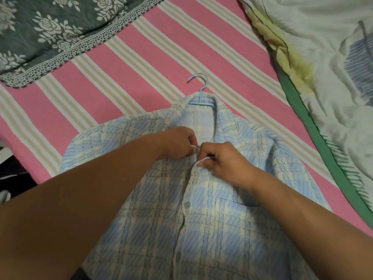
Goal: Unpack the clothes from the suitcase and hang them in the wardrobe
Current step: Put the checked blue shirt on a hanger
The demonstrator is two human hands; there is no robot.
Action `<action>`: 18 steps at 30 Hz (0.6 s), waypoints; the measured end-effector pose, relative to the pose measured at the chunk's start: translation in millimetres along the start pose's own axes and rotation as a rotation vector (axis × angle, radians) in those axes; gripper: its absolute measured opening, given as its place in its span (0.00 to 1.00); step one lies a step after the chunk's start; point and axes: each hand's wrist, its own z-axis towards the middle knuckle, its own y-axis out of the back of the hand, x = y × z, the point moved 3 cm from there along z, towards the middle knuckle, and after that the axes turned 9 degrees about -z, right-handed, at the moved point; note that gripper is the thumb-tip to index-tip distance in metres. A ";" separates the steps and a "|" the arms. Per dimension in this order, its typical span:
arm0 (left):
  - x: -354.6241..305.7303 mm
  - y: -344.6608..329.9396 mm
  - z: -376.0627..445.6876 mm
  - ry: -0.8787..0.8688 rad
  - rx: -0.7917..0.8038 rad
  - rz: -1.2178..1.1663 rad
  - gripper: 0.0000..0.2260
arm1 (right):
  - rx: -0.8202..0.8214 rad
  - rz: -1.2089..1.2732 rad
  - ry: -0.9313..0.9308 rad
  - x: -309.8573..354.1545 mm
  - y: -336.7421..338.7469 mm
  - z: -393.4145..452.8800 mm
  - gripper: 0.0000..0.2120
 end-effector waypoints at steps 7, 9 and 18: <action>1.2 -8.9 3.7 -0.004 -0.035 -0.045 0.03 | 0.139 -0.015 -0.060 -4.2 8.3 15.9 0.12; 1.6 -11.7 5.2 -0.024 -0.034 0.002 0.03 | 0.144 -0.072 -0.067 -4.5 6.0 16.6 0.15; 32.2 50.2 -4.2 -0.434 -0.172 0.859 0.07 | -0.175 -0.724 0.264 -42.8 56.8 -4.0 0.13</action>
